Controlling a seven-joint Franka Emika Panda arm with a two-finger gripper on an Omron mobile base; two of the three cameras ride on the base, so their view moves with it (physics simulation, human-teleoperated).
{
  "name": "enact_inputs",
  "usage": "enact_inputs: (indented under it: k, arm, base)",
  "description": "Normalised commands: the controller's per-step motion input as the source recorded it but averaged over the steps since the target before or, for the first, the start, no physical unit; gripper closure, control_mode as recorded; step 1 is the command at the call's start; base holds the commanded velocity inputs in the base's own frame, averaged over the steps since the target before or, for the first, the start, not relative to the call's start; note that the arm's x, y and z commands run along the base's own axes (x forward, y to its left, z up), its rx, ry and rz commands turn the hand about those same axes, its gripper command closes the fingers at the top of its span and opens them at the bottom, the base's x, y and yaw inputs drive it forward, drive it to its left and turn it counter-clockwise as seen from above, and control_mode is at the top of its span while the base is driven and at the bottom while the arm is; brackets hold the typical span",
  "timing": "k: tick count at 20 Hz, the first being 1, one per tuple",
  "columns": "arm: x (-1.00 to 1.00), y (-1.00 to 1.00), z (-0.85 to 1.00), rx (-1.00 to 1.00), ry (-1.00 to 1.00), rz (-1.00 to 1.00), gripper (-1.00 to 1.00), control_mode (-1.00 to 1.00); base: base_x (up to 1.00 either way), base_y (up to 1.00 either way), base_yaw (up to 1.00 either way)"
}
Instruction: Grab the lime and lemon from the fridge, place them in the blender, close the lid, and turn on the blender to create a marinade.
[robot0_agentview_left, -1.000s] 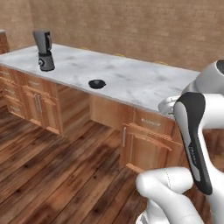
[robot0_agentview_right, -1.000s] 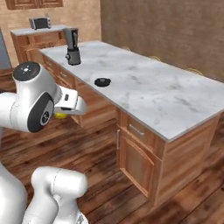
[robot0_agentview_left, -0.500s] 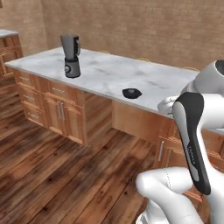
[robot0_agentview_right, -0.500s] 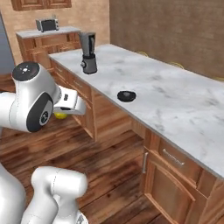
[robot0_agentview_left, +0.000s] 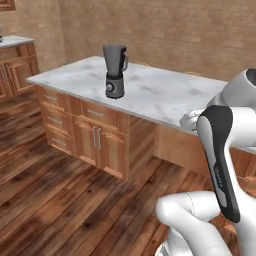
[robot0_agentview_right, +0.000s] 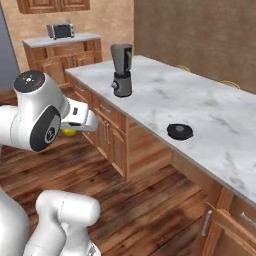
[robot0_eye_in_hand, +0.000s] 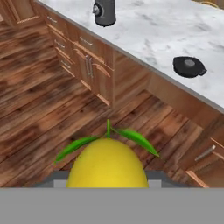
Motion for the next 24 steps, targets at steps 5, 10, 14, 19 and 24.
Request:
enact_inputs:
  k: [5,10,14,19,24]
  arm:
    - [0.0,0.0,0.0,0.0,0.0,0.0,1.0,1.0]
    - [0.0,0.0,0.0,0.0,0.0,0.0,1.0,1.0]
    - [0.0,0.0,0.0,0.0,0.0,0.0,1.0,1.0]
    - [0.0,0.0,0.0,0.0,0.0,0.0,1.0,1.0]
    - [0.0,0.0,0.0,0.0,0.0,0.0,1.0,1.0]
  base:
    - [1.0,0.57,0.0]
    - [1.0,0.46,-0.03]
    - [1.0,0.33,-0.06]
    - [1.0,0.11,-0.09]
    - [0.9,0.0,-0.13]
